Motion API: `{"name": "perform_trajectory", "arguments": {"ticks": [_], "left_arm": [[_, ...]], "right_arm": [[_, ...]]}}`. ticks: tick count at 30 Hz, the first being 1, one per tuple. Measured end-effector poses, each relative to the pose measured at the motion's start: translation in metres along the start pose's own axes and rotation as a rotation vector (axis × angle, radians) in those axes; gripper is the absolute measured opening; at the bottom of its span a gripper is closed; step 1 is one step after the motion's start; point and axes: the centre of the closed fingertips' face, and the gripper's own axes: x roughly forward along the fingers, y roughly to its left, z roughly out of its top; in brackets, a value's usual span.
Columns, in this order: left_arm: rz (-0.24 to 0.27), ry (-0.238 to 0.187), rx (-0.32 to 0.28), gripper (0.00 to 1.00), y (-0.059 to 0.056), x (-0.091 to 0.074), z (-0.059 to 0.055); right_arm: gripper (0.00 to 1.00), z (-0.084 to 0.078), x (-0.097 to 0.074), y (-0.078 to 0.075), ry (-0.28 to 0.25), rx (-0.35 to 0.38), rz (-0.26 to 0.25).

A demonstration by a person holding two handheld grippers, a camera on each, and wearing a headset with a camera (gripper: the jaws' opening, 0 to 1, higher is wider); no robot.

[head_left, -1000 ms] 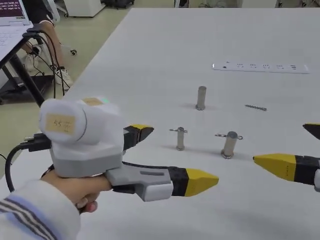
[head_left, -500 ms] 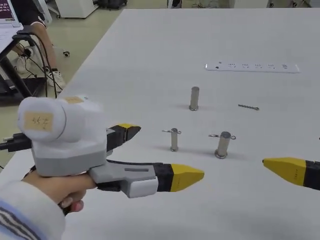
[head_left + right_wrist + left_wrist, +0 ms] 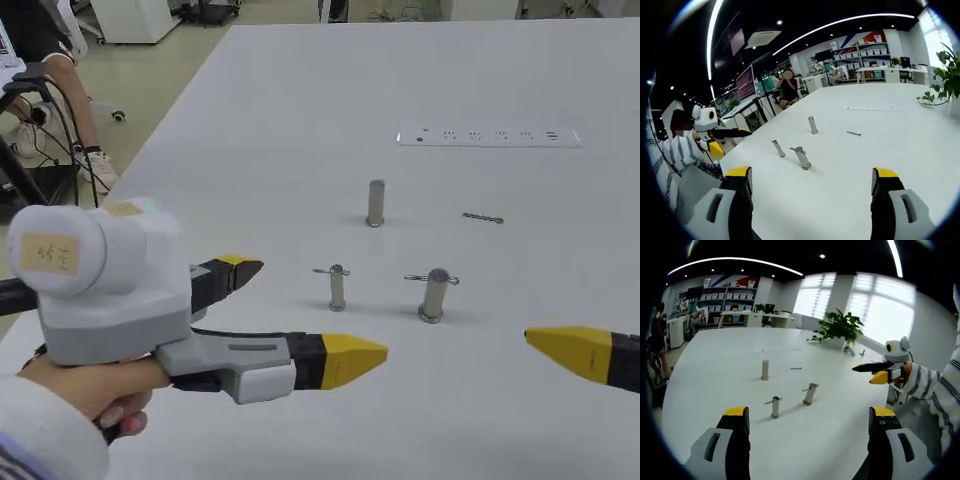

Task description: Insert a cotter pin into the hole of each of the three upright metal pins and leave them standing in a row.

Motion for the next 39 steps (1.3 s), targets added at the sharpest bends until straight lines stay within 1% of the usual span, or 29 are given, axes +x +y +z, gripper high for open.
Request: {"name": "perform_trajectory", "arguments": {"ticks": [3, 8, 16, 19, 20, 23, 27, 32, 39], "left_arm": [[0.002, 0.002, 0.006, 0.99, 0.002, 0.000, 0.002], [0.010, -0.007, 0.019, 0.98, 0.006, 0.000, 0.009], [0.033, -0.024, 0.056, 0.98, 0.020, 0.003, 0.028], [0.024, -0.019, 0.074, 0.97, 0.022, 0.006, 0.033], [0.010, -0.011, 0.086, 0.96, 0.021, 0.007, 0.035], [0.004, -0.012, 0.100, 0.95, 0.022, 0.010, 0.039], [0.003, -0.003, 0.125, 0.93, 0.028, 0.016, 0.047], [0.003, 0.007, 0.152, 0.92, 0.039, 0.026, 0.058], [0.000, 0.025, 0.177, 0.91, 0.051, 0.043, 0.066]], "right_arm": [[0.98, 0.001, -0.001, -0.001, -0.008, -0.011, -0.012], [0.97, 0.002, -0.003, -0.001, -0.014, -0.004, -0.014], [0.96, 0.004, -0.009, -0.004, -0.029, 0.006, -0.033], [0.96, 0.006, -0.011, -0.005, -0.035, 0.011, -0.038], [0.96, 0.006, -0.012, -0.006, -0.035, 0.013, -0.040], [0.96, 0.006, -0.014, -0.007, -0.039, 0.020, -0.048], [0.96, 0.005, -0.018, -0.007, -0.038, 0.025, -0.054], [0.95, 0.005, -0.022, -0.009, -0.038, 0.032, -0.064], [0.94, 0.005, -0.023, -0.010, -0.036, 0.038, -0.068]]}}
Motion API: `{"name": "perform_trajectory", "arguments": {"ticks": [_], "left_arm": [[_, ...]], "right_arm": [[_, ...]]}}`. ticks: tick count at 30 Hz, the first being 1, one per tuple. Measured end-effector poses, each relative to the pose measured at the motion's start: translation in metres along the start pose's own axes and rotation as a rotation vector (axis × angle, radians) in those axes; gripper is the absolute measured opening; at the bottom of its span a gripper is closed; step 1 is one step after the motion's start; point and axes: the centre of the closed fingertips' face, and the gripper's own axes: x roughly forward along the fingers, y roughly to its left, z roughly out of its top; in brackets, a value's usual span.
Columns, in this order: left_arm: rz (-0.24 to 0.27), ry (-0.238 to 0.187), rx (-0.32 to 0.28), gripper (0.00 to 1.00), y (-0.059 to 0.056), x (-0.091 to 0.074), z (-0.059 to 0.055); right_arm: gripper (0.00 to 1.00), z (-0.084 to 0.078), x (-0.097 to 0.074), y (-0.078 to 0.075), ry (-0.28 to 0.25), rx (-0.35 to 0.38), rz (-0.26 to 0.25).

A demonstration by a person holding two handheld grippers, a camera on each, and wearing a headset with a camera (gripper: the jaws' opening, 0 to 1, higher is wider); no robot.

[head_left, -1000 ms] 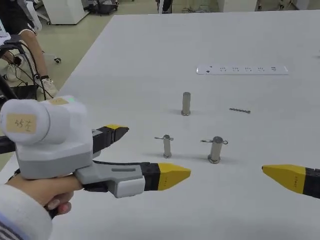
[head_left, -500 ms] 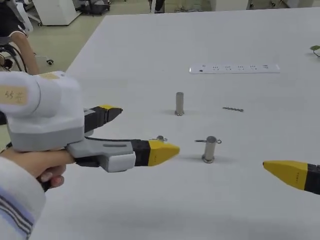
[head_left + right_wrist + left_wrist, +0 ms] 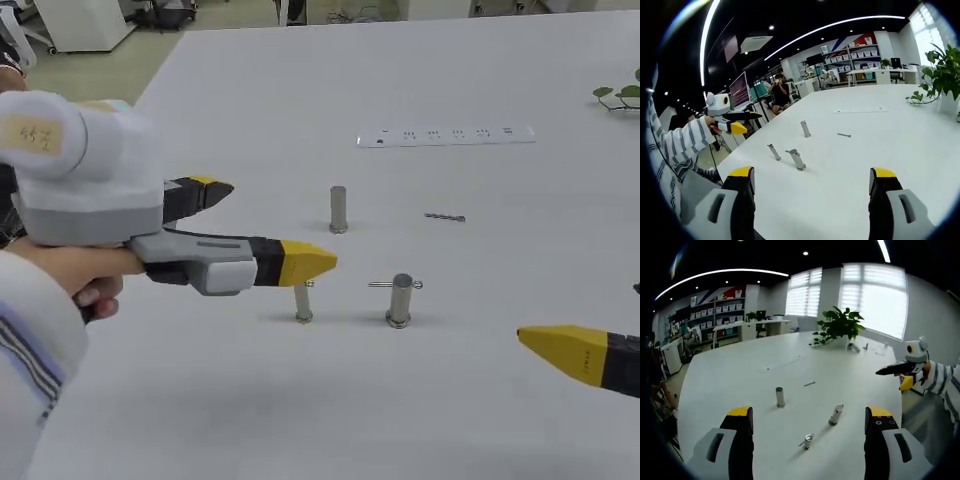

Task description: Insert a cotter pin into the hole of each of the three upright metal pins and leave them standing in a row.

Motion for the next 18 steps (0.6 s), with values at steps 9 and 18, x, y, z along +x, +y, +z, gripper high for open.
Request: {"name": "perform_trajectory", "arguments": {"ticks": [9, 18], "left_arm": [[-0.020, 0.041, 0.045, 0.87, 0.011, 0.025, 0.004], [-0.061, 0.060, 0.059, 0.76, 0.018, 0.054, 0.013]], "right_arm": [[0.94, -0.001, -0.001, 0.000, 0.002, 0.010, -0.004], [0.94, -0.004, -0.002, -0.004, 0.007, 0.028, -0.007]]}}
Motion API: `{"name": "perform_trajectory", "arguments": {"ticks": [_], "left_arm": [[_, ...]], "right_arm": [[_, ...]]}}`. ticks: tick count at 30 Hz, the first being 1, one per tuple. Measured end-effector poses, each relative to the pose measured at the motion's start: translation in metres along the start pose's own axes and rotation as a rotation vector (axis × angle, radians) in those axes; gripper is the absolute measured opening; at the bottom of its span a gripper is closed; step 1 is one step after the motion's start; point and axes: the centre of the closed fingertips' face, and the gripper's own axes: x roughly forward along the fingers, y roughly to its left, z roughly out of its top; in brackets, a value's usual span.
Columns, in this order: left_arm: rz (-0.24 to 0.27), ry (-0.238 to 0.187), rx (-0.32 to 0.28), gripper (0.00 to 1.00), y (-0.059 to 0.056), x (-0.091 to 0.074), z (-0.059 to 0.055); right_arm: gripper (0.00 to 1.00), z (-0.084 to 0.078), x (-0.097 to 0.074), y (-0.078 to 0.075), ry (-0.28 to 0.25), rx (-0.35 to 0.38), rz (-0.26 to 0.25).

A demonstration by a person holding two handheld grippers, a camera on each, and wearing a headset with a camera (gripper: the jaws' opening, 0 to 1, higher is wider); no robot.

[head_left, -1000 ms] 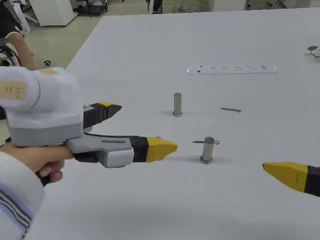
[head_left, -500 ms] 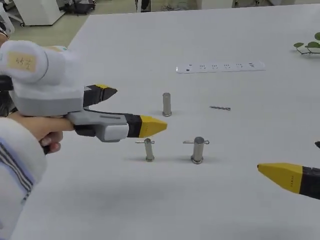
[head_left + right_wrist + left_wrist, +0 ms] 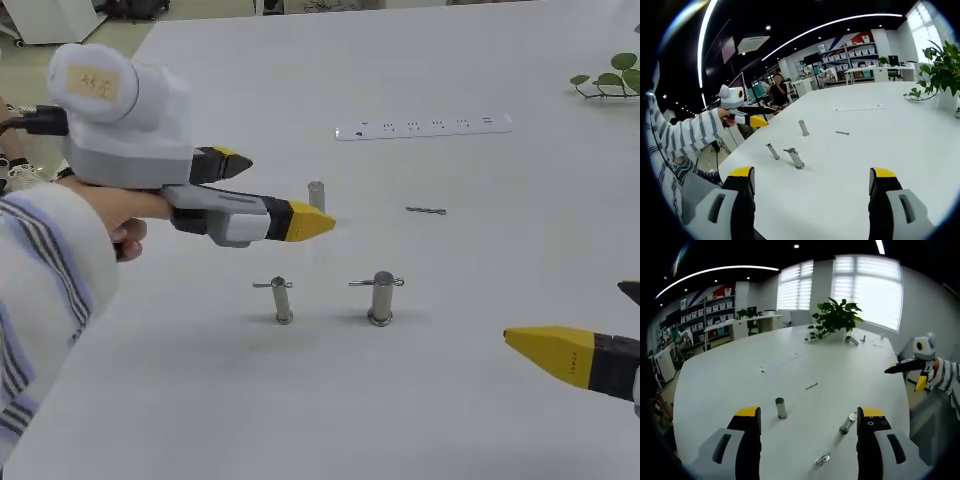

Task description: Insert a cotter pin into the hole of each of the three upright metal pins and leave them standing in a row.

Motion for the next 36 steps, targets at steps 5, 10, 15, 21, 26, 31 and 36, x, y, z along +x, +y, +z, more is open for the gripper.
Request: {"name": "perform_trajectory", "arguments": {"ticks": [5, 10, 15, 21, 26, 31, 36], "left_arm": [[0.004, 0.009, 0.011, 0.70, 0.011, 0.014, 0.000], [0.010, 0.054, 0.006, 0.62, 0.024, 0.025, -0.010], [0.021, 0.088, 0.004, 0.54, 0.037, 0.034, -0.021], [0.027, 0.126, 0.008, 0.49, 0.046, 0.048, -0.034], [0.032, 0.143, 0.017, 0.44, 0.051, 0.060, -0.040], [0.042, 0.135, 0.002, 0.38, 0.055, 0.067, -0.040], [0.044, 0.127, -0.008, 0.36, 0.059, 0.075, -0.040]], "right_arm": [[0.94, -0.005, 0.001, 0.000, 0.013, 0.014, 0.004], [0.94, -0.009, 0.001, -0.002, 0.012, 0.037, 0.003], [0.94, -0.013, 0.001, -0.003, 0.021, 0.049, -0.001], [0.93, -0.015, -0.001, -0.006, 0.026, 0.057, -0.008], [0.93, -0.016, -0.003, -0.010, 0.024, 0.071, -0.018], [0.93, -0.018, -0.003, -0.013, 0.028, 0.080, -0.026], [0.93, -0.019, -0.004, -0.016, 0.029, 0.090, -0.032]]}}
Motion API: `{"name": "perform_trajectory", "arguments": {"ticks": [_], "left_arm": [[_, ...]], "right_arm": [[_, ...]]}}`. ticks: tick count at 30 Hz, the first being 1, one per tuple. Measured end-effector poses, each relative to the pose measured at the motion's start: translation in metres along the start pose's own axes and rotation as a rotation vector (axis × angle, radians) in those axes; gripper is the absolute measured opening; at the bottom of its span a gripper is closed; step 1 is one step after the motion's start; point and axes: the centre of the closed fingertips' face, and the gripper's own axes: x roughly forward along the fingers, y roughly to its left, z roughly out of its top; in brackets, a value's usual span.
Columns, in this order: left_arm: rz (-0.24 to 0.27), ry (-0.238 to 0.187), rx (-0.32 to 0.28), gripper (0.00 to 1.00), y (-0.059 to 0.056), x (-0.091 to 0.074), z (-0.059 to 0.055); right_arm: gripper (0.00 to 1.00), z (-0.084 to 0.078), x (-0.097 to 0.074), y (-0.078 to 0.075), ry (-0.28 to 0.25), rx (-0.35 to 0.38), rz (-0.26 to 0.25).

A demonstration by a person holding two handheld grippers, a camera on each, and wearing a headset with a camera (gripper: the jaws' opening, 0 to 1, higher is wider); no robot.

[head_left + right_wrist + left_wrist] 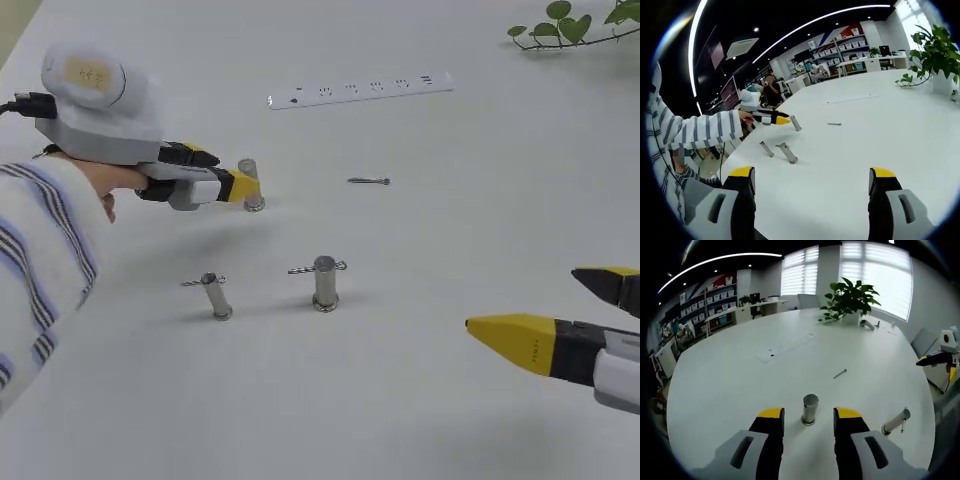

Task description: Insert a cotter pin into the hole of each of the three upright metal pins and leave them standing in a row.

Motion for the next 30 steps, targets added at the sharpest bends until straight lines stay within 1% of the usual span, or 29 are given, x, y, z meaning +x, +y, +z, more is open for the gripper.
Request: {"name": "perform_trajectory", "arguments": {"ticks": [8, 12, 15, 17, 23, 25, 30], "left_arm": [[-0.013, 0.023, 0.008, 0.30, -0.003, 0.015, -0.007], [-0.010, 0.033, 0.014, 0.28, -0.004, 0.021, -0.009], [-0.008, 0.047, 0.062, 0.25, -0.006, 0.026, -0.011], [-0.010, 0.047, 0.059, 0.23, -0.007, 0.028, -0.012], [0.005, 0.031, 0.053, 0.17, -0.003, 0.033, -0.010], [0.014, 0.033, 0.063, 0.15, -0.001, 0.034, -0.010], [0.003, 0.038, 0.060, 0.13, -0.004, 0.035, -0.013]], "right_arm": [[0.93, -0.002, 0.000, -0.005, 0.005, 0.012, -0.009], [0.92, -0.002, 0.000, -0.008, -0.001, 0.021, -0.016], [0.92, -0.002, 0.000, -0.009, 0.000, 0.023, -0.019], [0.92, -0.003, 0.000, -0.010, 0.002, 0.025, -0.020], [0.92, -0.004, 0.002, -0.010, 0.002, 0.028, -0.018], [0.92, -0.004, 0.002, -0.010, 0.002, 0.031, -0.018], [0.92, -0.005, 0.001, -0.010, 0.002, 0.032, -0.019]]}}
